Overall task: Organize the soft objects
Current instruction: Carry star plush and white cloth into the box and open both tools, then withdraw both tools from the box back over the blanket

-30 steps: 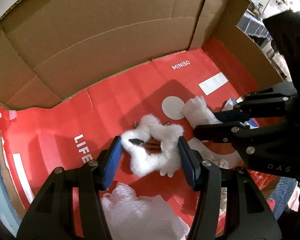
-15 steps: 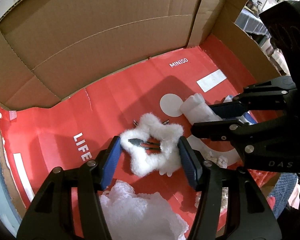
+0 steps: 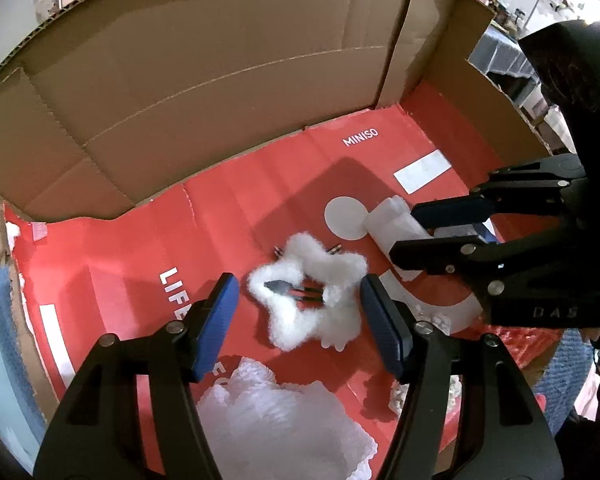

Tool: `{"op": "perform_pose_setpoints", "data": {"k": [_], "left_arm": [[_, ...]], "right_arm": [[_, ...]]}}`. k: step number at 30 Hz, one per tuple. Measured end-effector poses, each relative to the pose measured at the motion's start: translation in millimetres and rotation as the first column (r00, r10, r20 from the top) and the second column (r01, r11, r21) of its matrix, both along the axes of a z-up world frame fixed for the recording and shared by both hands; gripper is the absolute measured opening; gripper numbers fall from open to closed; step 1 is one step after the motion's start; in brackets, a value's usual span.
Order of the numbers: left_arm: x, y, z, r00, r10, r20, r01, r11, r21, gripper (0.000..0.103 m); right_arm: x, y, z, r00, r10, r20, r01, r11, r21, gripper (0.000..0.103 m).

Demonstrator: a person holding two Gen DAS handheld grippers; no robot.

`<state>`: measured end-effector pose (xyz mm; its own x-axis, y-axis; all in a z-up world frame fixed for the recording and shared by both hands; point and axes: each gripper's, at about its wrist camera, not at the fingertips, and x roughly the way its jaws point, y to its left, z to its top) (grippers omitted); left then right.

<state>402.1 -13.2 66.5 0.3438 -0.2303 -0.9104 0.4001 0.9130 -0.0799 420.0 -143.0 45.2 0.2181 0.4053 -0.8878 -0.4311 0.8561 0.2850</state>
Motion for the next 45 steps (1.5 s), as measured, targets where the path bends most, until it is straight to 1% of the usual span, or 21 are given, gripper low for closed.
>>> {"op": "perform_pose_setpoints", "data": {"k": [3, 6, 7, 8, 10, 15, 18, 19, 20, 22, 25, 26, 28, 32, 33, 34, 38, 40, 43, 45], "left_arm": [[-5.0, 2.1, 5.7, 1.0, 0.008, 0.008, -0.008, 1.0, -0.012, 0.062], [-13.8, 5.8, 15.9, 0.999, 0.018, 0.03, -0.017, 0.999, -0.031, 0.062], [-17.5, 6.8, 20.9, 0.999, 0.021, 0.041, -0.019, 0.999, -0.041, 0.063], [-20.9, 8.2, 25.3, 0.998, 0.024, 0.053, -0.021, 0.998, -0.051, 0.068], [-30.9, 11.1, 37.9, 0.996, 0.035, 0.087, -0.028, 0.997, -0.078, 0.071], [-63.3, 14.2, 67.7, 0.988, 0.057, 0.142, -0.038, 0.99, -0.135, 0.072], [-90.3, 11.9, 85.2, 0.978, 0.076, 0.196, -0.046, 0.987, -0.154, 0.079], [-100.4, 12.6, 91.5, 0.972, 0.081, 0.22, -0.046, 0.986, -0.16, 0.081], [-111.5, 13.0, 97.6, 0.966, 0.086, 0.245, -0.045, 0.985, -0.168, 0.083], [-131.7, 14.3, 108.0, 0.953, 0.102, 0.286, -0.054, 0.984, -0.171, 0.085], [-161.1, 15.2, 121.3, 0.926, 0.119, 0.358, -0.057, 0.982, -0.18, 0.086], [-170.8, 16.1, 125.3, 0.914, 0.131, 0.385, -0.065, 0.982, -0.179, 0.088], [-191.7, 19.4, 133.4, 0.889, 0.155, 0.432, -0.076, 0.978, -0.194, 0.092], [-226.5, 23.7, 144.3, 0.851, 0.185, 0.491, -0.08, 0.97, -0.228, 0.096], [-235.5, 24.0, 145.9, 0.842, 0.19, 0.505, -0.081, 0.97, -0.231, 0.096], [-243.6, 23.5, 146.7, 0.831, 0.196, 0.521, -0.084, 0.969, -0.231, 0.097], [-280.6, 19.6, 148.3, 0.778, 0.216, 0.59, -0.09, 0.968, -0.236, 0.1], [-294.8, 17.2, 146.2, 0.762, 0.224, 0.607, -0.09, 0.966, -0.242, 0.1], [-317.3, 11.7, 141.2, 0.733, 0.239, 0.636, -0.102, 0.964, -0.244, 0.101], [-332.0, 8.4, 135.5, 0.707, 0.249, 0.662, -0.111, 0.964, -0.243, 0.103]], "right_arm": [[-0.2, -5.5, 3.1, 1.0, -0.012, 0.005, 0.012, 1.0, -0.002, 0.038], [-3.1, -12.2, 9.3, 1.0, -0.023, 0.016, 0.023, 1.0, -0.001, 0.043], [-5.0, -16.2, 12.8, 0.999, -0.028, 0.021, 0.028, 1.0, 0.001, 0.044], [-6.9, -18.8, 15.8, 0.999, -0.032, 0.027, 0.032, 0.999, 0.003, 0.045], [-12.1, -24.2, 22.7, 0.998, -0.04, 0.038, 0.04, 0.999, 0.008, 0.051], [-33.2, -39.0, 47.1, 0.994, -0.063, 0.087, 0.06, 0.997, 0.039, 0.064], [-50.5, -46.4, 66.3, 0.989, -0.076, 0.129, 0.07, 0.996, 0.054, 0.071], [-58.3, -50.2, 74.0, 0.986, -0.081, 0.144, 0.072, 0.995, 0.063, 0.075], [-63.9, -52.1, 78.6, 0.984, -0.085, 0.153, 0.076, 0.995, 0.069, 0.076], [-80.3, -57.7, 91.2, 0.978, -0.096, 0.184, 0.082, 0.993, 0.083, 0.081], [-105.2, -62.1, 106.0, 0.964, -0.103, 0.246, 0.085, 0.993, 0.083, 0.087], [-115.0, -64.9, 111.4, 0.958, -0.107, 0.267, 0.085, 0.992, 0.091, 0.088], [-130.8, -64.2, 117.5, 0.947, -0.114, 0.3, 0.087, 0.991, 0.104, 0.095], [-168.7, -65.7, 131.4, 0.915, -0.127, 0.383, 0.083, 0.988, 0.13, 0.098], [-178.3, -68.0, 134.7, 0.906, -0.137, 0.4, 0.088, 0.986, 0.138, 0.101], [-190.8, -67.6, 139.0, 0.892, -0.148, 0.428, 0.096, 0.985, 0.142, 0.103], [-235.6, -69.2, 150.3, 0.826, -0.162, 0.54, 0.109, 0.986, 0.129, 0.103], [-258.2, -69.2, 152.6, 0.798, -0.168, 0.579, 0.109, 0.985, 0.135, 0.103], [-285.4, -67.9, 151.3, 0.764, -0.169, 0.622, 0.108, 0.985, 0.134, 0.103], [-304.4, -66.9, 147.3, 0.735, -0.168, 0.657, 0.115, 0.986, 0.123, 0.103]]}}
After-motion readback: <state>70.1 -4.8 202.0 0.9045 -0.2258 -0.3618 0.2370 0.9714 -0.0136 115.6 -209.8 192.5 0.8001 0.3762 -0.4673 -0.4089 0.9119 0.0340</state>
